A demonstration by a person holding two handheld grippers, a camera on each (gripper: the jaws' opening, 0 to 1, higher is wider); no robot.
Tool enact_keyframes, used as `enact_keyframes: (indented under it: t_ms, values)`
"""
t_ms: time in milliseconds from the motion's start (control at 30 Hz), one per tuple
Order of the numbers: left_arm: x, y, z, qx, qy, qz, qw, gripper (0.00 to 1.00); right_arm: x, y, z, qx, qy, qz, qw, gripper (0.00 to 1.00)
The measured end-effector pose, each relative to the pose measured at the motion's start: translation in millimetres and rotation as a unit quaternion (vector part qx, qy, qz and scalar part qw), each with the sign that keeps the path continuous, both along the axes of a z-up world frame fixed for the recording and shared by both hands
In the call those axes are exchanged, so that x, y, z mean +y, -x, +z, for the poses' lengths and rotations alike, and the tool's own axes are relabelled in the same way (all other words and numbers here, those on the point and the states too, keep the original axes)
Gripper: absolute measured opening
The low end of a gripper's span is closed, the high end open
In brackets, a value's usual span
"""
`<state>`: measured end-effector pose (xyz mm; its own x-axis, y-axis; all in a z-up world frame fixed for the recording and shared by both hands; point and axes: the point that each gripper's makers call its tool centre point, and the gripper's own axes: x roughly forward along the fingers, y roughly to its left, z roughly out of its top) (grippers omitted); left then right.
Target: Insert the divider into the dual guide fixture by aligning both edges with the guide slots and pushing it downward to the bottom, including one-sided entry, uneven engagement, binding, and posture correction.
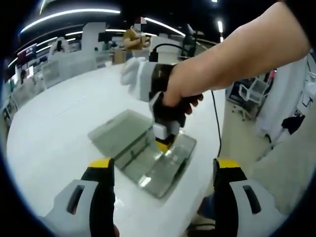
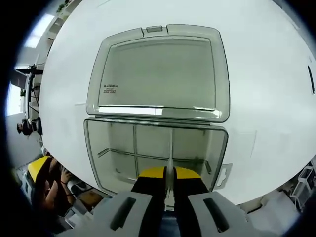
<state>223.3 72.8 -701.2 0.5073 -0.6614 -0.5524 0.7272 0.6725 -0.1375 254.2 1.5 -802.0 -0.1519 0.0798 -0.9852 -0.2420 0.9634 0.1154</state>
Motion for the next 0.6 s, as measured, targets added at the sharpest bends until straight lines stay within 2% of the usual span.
enact_keyframes:
  t_ms: [400, 500, 600]
  values:
    - [6.3, 0.2, -1.0, 0.001, 0.003, 0.010, 0.9999, 0.79, 0.3, -3.8, -7.5, -0.005, 0.001, 0.016, 0.9999, 0.01]
    - [8.7, 1.0, -2.7, 0.003, 0.002, 0.012, 0.9999, 0.79, 3.1, -1.9, -6.8, 0.001, -0.008, 0.025, 0.9997, 0.03]
    - [10.0, 1.3, -2.1, 0.003, 0.002, 0.014, 0.9999, 0.79, 8.3, -1.6, -6.0, 0.002, -0.024, 0.029, 0.9993, 0.10]
